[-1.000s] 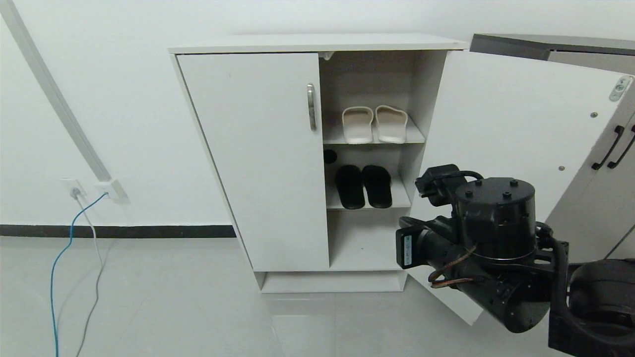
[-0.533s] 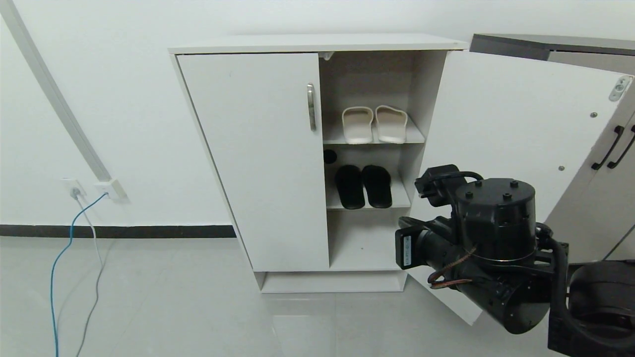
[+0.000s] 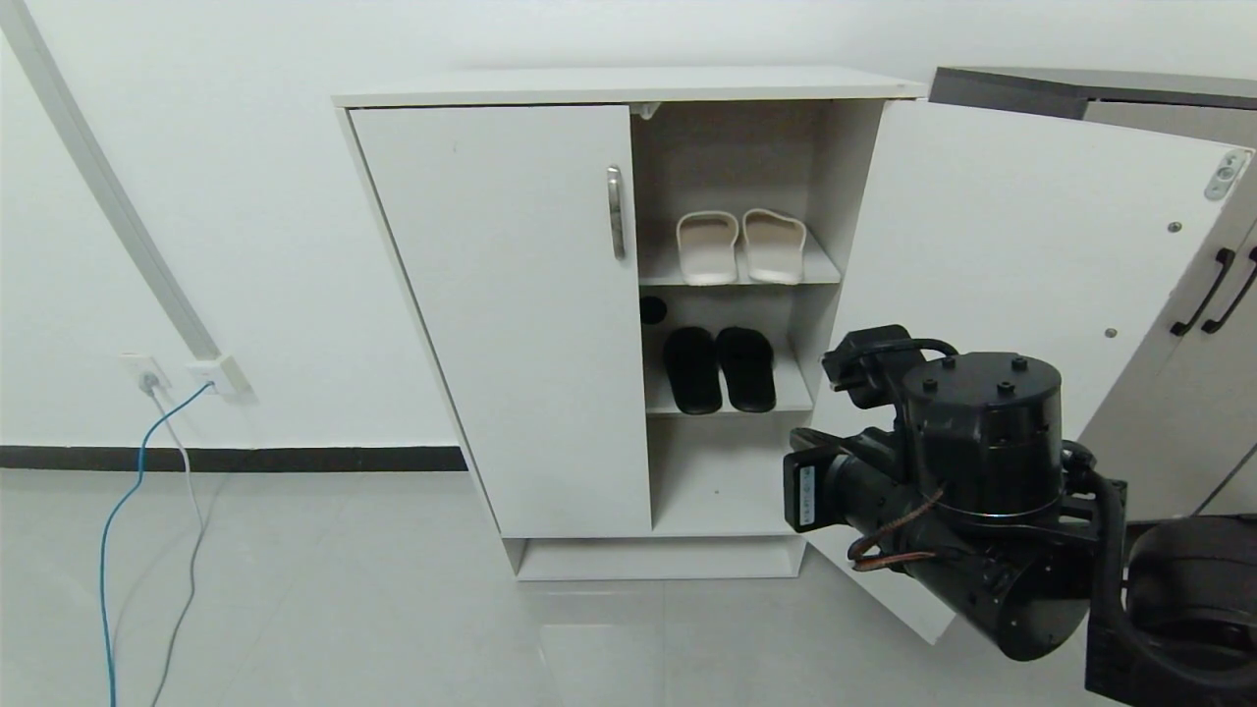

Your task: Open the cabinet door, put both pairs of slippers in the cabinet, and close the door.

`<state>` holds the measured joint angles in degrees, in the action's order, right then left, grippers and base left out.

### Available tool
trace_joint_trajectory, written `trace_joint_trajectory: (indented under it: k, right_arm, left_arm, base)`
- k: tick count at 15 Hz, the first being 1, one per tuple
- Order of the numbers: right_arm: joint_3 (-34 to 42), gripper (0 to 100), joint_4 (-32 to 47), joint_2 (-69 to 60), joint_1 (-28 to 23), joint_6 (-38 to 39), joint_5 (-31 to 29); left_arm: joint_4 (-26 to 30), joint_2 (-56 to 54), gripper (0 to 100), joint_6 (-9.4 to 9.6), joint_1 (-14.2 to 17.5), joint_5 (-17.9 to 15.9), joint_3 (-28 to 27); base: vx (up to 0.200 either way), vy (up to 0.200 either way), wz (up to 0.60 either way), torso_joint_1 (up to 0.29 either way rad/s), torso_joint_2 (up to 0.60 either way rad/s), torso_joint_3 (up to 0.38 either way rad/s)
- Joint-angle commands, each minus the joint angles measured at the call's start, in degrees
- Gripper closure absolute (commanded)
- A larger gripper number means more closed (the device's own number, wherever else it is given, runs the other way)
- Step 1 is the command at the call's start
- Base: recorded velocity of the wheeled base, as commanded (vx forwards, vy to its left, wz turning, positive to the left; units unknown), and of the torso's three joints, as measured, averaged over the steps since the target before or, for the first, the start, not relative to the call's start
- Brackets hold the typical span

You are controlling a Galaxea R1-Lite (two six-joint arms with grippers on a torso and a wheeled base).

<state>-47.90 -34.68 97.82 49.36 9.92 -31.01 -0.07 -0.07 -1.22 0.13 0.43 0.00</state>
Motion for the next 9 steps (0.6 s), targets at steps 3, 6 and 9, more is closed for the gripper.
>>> trace_joint_trajectory:
  k: [3, 6, 9]
  right_arm:
    - [0.0, 100, -0.03, 0.09, 0.03, 0.01, -0.01]
    - [0.0, 100, -0.03, 0.09, 0.03, 0.01, -0.01]
    - [0.0, 100, -0.03, 0.09, 0.03, 0.01, -0.01]
  left_arm:
    - [-0.01, 0.07, 100, -0.01, 0.04, 0.01, 0.0]
    - [-0.01, 0.07, 100, 0.08, 0.04, 0.01, 0.0]
    - [-0.1, 0.07, 100, 0.08, 0.13, 0.01, 0.0]
  base:
    - [0.0, 0.0, 0.0, 0.002, -0.02, -0.02]
    - [0.0, 0.0, 0.0, -0.002, -0.17, -0.318]
    - [0.0, 0.0, 0.0, 0.032, -0.51, -0.378]
